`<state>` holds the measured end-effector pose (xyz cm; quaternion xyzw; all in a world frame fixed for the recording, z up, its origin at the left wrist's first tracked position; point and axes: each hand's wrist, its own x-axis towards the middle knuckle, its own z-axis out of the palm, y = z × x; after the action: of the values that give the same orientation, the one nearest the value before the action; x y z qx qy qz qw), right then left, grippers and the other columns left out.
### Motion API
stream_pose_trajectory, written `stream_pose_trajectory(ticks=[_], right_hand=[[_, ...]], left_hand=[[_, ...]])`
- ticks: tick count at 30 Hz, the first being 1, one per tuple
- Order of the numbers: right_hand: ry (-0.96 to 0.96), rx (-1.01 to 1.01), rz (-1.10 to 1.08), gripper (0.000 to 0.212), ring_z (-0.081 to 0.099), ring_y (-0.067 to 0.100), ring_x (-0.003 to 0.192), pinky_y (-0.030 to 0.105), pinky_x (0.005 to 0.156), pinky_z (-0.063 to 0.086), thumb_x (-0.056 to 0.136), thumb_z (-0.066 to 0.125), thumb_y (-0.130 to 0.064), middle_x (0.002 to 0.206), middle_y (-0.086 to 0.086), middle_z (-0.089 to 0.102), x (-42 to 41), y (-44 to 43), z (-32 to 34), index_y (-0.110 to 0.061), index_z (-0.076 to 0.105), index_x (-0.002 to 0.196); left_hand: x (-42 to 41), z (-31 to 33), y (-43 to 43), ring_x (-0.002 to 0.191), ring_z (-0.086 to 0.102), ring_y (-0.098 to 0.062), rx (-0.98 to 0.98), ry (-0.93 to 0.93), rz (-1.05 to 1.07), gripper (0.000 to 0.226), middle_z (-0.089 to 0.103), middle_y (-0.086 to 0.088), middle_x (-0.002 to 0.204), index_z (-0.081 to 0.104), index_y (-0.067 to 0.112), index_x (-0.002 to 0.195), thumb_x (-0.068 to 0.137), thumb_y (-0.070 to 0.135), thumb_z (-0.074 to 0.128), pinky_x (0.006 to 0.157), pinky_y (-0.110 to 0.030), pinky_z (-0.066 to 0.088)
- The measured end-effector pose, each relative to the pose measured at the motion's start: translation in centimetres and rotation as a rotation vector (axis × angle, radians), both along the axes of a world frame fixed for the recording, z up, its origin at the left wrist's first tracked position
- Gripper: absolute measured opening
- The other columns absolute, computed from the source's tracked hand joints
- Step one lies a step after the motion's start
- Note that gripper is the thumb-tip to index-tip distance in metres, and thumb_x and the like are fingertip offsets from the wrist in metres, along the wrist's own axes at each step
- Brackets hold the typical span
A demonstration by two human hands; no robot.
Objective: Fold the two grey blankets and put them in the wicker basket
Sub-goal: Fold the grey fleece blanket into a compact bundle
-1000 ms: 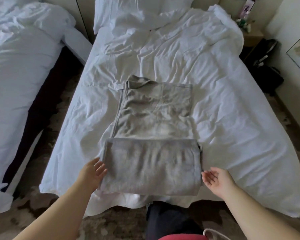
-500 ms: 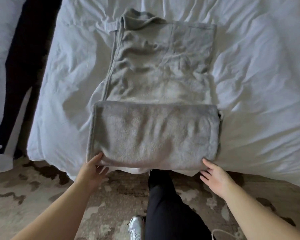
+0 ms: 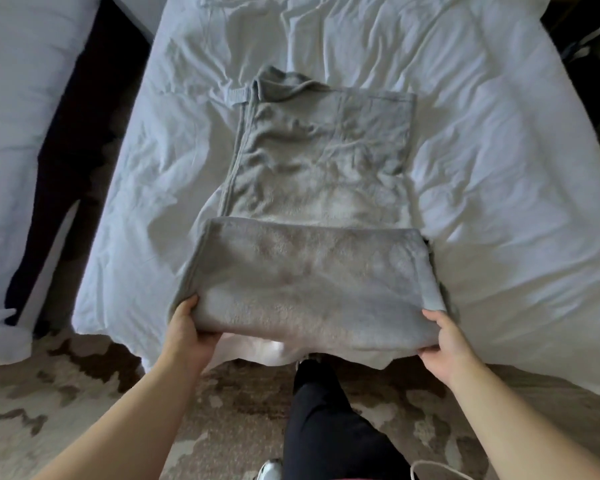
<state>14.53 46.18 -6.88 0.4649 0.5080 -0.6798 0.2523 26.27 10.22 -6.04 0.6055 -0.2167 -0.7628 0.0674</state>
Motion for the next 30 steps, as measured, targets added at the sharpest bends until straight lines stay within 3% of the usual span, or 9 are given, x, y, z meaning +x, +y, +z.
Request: stream_pose_trajectory(ticks=[6, 9, 11, 14, 16, 18, 21, 23, 30], right_hand=[[0.212, -0.039, -0.051, 0.019, 0.059, 0.023, 0.081, 0.029, 0.051, 0.056, 0.09, 0.055, -0.009, 0.091, 0.009, 0.062, -8.6, -1.8, 8.6, -0.022, 0.058, 0.103], [0.275, -0.034, -0.011, 0.01, 0.053, 0.024, 0.076, 0.028, 0.041, 0.052, 0.091, 0.055, -0.01, 0.088, 0.011, 0.056, -16.5, -3.8, 13.8, -0.02, 0.056, 0.088], [0.351, -0.044, 0.045, 0.01, 0.052, 0.025, 0.078, 0.03, 0.047, 0.051, 0.09, 0.055, -0.011, 0.096, 0.013, 0.054, -22.5, -5.5, 18.2, -0.019, 0.056, 0.097], [0.517, -0.084, 0.033, 0.021, 0.055, 0.023, 0.08, 0.035, 0.055, 0.051, 0.09, 0.057, -0.011, 0.093, 0.011, 0.056, -31.9, -8.1, 27.1, -0.019, 0.053, 0.108], [0.629, -0.129, -0.012, 0.021, 0.058, 0.022, 0.085, 0.034, 0.064, 0.052, 0.09, 0.06, -0.011, 0.095, 0.01, 0.058, -37.5, -9.6, 34.3, -0.015, 0.053, 0.109], [0.74, -0.163, -0.027, 0.014, 0.061, 0.021, 0.086, 0.032, 0.062, 0.054, 0.089, 0.062, -0.013, 0.096, 0.009, 0.06, -41.4, -10.5, 41.1, -0.013, 0.056, 0.102], [0.899, -0.208, 0.017, 0.004, 0.061, 0.02, 0.081, 0.027, 0.051, 0.057, 0.088, 0.062, -0.014, 0.092, 0.008, 0.062, -44.3, -10.8, 49.0, -0.014, 0.058, 0.09], [0.973, -0.23, 0.027, 0.006, 0.062, 0.023, 0.087, 0.033, 0.064, 0.058, 0.087, 0.063, -0.014, 0.096, 0.009, 0.062, -44.7, -10.6, 52.1, -0.015, 0.057, 0.09], [0.976, -0.217, 0.052, 0.004, 0.062, 0.019, 0.079, 0.028, 0.053, 0.057, 0.089, 0.061, -0.012, 0.092, 0.008, 0.063, -41.0, -8.4, 50.7, -0.016, 0.058, 0.088]], left_hand=[[-9.0, 8.4, -3.6, 0.078, 0.062, -0.026, -0.096, 0.072, -0.096, 0.032, 0.062, -0.013, 0.089, 0.055, 0.008, 0.116, 0.089, 0.026, 0.057, 0.053, -0.035, 0.059], [-16.8, 13.9, -5.4, 0.104, 0.061, -0.034, -0.192, 0.085, -0.09, 0.043, 0.058, -0.02, 0.106, 0.049, 0.002, 0.128, 0.092, 0.023, 0.055, 0.067, -0.041, 0.055], [-22.6, 18.8, -6.4, 0.113, 0.057, -0.036, -0.238, 0.111, -0.077, 0.045, 0.057, -0.023, 0.115, 0.046, -0.001, 0.131, 0.093, 0.022, 0.055, 0.079, -0.04, 0.049], [-31.1, 28.0, -8.1, 0.115, 0.055, -0.033, -0.284, 0.253, -0.069, 0.024, 0.055, -0.017, 0.088, 0.053, 0.001, 0.098, 0.098, 0.024, 0.046, 0.084, -0.033, 0.043], [-35.7, 34.4, -9.1, 0.123, 0.051, -0.03, -0.334, 0.385, -0.041, 0.021, 0.055, -0.016, 0.09, 0.052, 0.003, 0.098, 0.098, 0.023, 0.047, 0.086, -0.033, 0.044], [-38.7, 40.3, -10.1, 0.121, 0.052, -0.03, -0.394, 0.495, -0.016, 0.028, 0.053, -0.013, 0.086, 0.051, 0.005, 0.121, 0.096, 0.019, 0.051, 0.086, -0.036, 0.047], [-41.0, 46.9, -11.1, 0.107, 0.057, -0.029, -0.444, 0.677, -0.011, 0.024, 0.058, -0.013, 0.099, 0.051, 0.01, 0.114, 0.092, 0.016, 0.056, 0.081, -0.038, 0.05], [-41.4, 49.6, -11.4, 0.097, 0.058, -0.028, -0.472, 0.746, -0.013, 0.026, 0.057, -0.014, 0.105, 0.051, 0.009, 0.114, 0.09, 0.016, 0.058, 0.078, -0.038, 0.051], [-38.6, 48.9, -9.9, 0.078, 0.06, -0.026, -0.501, 0.79, -0.033, 0.018, 0.06, -0.014, 0.089, 0.051, 0.005, 0.103, 0.089, 0.014, 0.057, 0.061, -0.037, 0.051]])
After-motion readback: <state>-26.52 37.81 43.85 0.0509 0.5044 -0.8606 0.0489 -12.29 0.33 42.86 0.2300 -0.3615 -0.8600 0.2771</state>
